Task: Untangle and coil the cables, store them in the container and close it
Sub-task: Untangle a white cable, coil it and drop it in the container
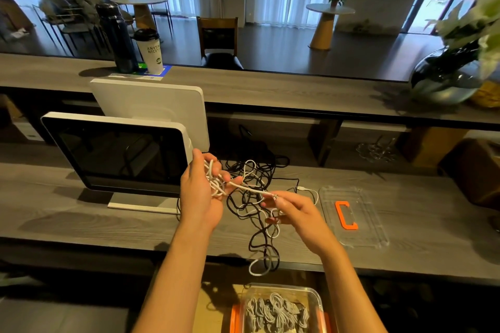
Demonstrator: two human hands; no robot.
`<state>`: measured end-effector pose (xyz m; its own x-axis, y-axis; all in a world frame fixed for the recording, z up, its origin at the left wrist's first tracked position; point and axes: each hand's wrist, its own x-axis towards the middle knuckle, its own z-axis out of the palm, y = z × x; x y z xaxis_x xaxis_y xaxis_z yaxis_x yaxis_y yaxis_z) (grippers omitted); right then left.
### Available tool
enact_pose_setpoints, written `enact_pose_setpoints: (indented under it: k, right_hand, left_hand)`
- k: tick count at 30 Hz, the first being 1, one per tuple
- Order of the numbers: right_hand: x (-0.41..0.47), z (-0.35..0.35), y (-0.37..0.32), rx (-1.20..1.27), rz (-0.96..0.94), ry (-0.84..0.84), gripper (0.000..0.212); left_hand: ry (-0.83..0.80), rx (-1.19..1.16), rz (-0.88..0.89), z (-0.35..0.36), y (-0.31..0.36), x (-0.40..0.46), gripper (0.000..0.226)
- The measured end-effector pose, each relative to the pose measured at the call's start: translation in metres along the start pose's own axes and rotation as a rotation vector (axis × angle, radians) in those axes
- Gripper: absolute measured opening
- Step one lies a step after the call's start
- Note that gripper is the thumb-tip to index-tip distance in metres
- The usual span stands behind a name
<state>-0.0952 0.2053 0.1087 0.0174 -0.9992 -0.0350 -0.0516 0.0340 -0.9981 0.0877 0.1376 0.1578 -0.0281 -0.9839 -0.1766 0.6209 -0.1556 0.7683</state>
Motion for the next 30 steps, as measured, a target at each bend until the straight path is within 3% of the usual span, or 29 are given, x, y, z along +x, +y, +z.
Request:
enact_pose_setpoints:
  k: [4,9,11,14,19,21,23,25,30]
  right_hand:
    - [0.000,0.002,-0.003,-0.016,0.016,0.069,0.029]
    - [0.001,0.000,-0.001,-0.029,-0.014,0.103,0.022]
    - [0.000,0.001,-0.002,0.005,-0.025,0.078,0.028]
    - [0.001,0.001,-0.004,0.082,-0.012,0.108,0.029]
    - [0.003,-0.001,-0.004,0.140,0.050,0.262,0.024]
    - [0.003,-0.006,-0.002,0.101,0.060,0.312,0.025]
    - [0.003,-0.007,0.000,0.066,0.066,0.303,0.022]
    - [0.002,-0.008,0.002,0.068,0.077,0.250,0.019]
    - [-0.006,-0.016,-0.009,-0.020,-0.005,0.060,0.012]
  left_hand:
    - [0.082,0.192,0.073,-0.005,-0.001,0.004,0.038]
    - [0.143,0.803,0.215,-0.005,-0.011,0.004,0.033]
    - [0.083,1.105,0.230,-0.005,-0.020,0.009,0.037]
    - [-0.172,1.411,0.056,-0.001,-0.035,0.009,0.049]
    - [-0.685,1.229,-0.375,-0.006,-0.037,-0.009,0.069]
    - [-0.896,1.194,-0.440,-0.011,-0.034,-0.009,0.059]
    - [-1.012,1.173,-0.459,-0.014,-0.032,-0.006,0.032]
    - [-1.015,1.120,-0.490,-0.015,-0.031,-0.005,0.016]
    - [-0.718,0.772,-0.433,-0.033,-0.024,0.007,0.026]
